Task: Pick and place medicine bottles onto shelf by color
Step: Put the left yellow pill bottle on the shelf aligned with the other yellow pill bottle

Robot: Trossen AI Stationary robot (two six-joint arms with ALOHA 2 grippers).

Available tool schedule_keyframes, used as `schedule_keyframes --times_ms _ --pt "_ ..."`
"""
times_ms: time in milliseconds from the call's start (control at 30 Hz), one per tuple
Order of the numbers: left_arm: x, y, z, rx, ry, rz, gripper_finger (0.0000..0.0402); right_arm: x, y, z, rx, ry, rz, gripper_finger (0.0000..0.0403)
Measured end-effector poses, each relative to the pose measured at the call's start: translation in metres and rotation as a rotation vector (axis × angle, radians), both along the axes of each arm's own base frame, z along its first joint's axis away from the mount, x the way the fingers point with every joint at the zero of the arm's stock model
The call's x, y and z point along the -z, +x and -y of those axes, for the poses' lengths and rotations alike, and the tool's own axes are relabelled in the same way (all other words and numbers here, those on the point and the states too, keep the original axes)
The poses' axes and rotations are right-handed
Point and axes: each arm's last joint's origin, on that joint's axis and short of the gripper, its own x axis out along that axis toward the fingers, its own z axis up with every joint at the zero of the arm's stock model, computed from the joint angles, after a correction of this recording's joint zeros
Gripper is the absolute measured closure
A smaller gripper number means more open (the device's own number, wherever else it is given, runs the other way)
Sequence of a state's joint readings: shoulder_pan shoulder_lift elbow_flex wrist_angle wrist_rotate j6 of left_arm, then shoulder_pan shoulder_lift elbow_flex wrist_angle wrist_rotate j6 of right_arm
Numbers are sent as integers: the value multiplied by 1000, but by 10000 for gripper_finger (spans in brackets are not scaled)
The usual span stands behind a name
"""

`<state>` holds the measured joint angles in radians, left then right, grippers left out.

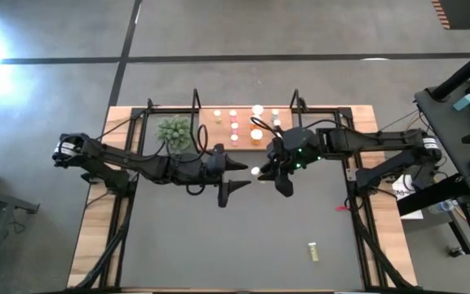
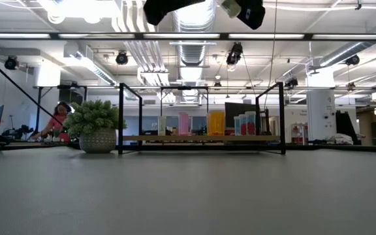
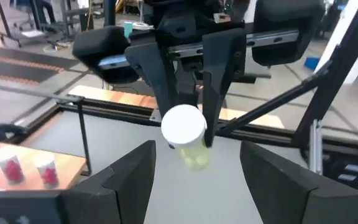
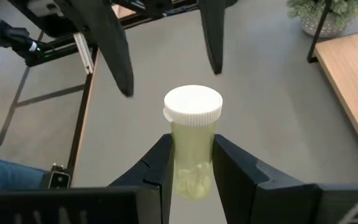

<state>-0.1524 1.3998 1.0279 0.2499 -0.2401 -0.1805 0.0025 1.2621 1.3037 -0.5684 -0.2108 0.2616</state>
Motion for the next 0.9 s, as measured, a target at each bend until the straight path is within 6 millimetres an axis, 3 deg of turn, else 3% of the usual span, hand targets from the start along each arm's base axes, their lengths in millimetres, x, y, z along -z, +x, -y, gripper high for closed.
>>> schedule_keyframes --times_ms 200,467,733,900 --pt "0 1 -2 6 102 -11 183 5 8 0 -9 -9 10 316" --pt "2 2 -9 -16 109 -17 183 6 14 0 -21 -25 31 316" --pt "2 2 -11 -19 108 -23 183 -7 29 0 -85 -105 31 316" --pt "3 2 -11 -18 111 -33 183 -11 40 0 -116 -157 -63 316"
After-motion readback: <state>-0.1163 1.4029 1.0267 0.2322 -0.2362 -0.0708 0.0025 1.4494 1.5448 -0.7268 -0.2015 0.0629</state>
